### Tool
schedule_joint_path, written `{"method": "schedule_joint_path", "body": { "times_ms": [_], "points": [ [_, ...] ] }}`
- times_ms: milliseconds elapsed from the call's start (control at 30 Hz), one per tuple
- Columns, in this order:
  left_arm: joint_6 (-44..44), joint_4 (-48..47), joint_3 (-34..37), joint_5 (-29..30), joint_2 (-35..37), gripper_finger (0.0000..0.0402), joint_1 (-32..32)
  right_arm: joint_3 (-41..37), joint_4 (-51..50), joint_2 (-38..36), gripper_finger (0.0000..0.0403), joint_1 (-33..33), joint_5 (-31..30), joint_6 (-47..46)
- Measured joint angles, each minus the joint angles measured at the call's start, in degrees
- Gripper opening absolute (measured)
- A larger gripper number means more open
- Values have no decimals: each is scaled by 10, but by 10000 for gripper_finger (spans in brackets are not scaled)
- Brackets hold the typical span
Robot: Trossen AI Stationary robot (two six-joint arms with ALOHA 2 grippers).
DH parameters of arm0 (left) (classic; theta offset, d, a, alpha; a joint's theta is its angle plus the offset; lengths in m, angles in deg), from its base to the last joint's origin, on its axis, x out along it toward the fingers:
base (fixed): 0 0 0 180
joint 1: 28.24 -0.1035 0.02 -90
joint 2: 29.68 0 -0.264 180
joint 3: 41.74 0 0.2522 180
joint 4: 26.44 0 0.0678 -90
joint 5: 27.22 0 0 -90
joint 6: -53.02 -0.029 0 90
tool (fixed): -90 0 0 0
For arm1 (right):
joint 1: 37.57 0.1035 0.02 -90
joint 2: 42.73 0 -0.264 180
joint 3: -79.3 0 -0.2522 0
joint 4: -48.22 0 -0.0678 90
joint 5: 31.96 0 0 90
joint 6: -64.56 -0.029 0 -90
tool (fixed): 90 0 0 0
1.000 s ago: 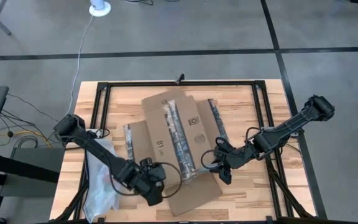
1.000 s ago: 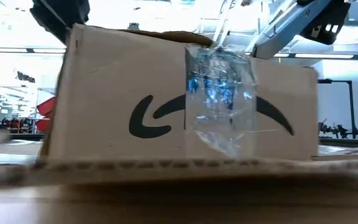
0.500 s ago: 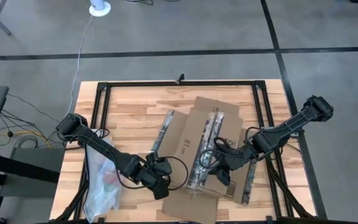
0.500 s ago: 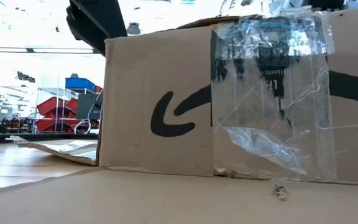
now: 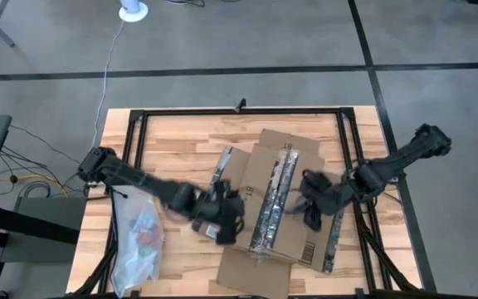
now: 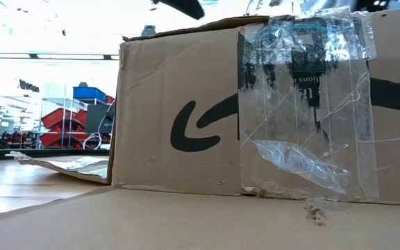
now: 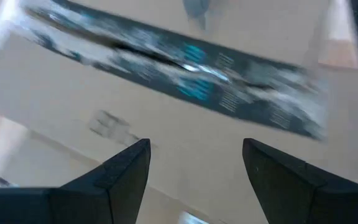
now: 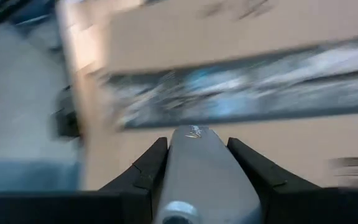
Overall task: Unpack boxes
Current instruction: Break down the box until it is fully flat
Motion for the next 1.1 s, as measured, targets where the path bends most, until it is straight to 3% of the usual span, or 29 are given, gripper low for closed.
{"method": "schedule_joint_path", "body": {
  "times_ms": [133,333,567,700,833,1100],
  "points": [
    [-78,45,-1,-95,-14,242,-86,1,-47,-34,116,1,-20,-21],
    [-224,91,-2,-116,-21,242,-197,2,-121,-56,116,24,-94,-95],
    [-315,140,-1,-223,-77,242,-288,2,-134,-36,116,14,-74,-116],
    [-361,138,0,-218,-108,242,-301,1,-153,-25,116,-6,-65,-117],
    [-366,88,-1,-192,-111,242,-316,2,-195,-24,116,-38,-48,-111],
    [-259,-33,11,-185,-105,242,-345,2,-253,-25,116,-113,-26,6]
  ]
}}
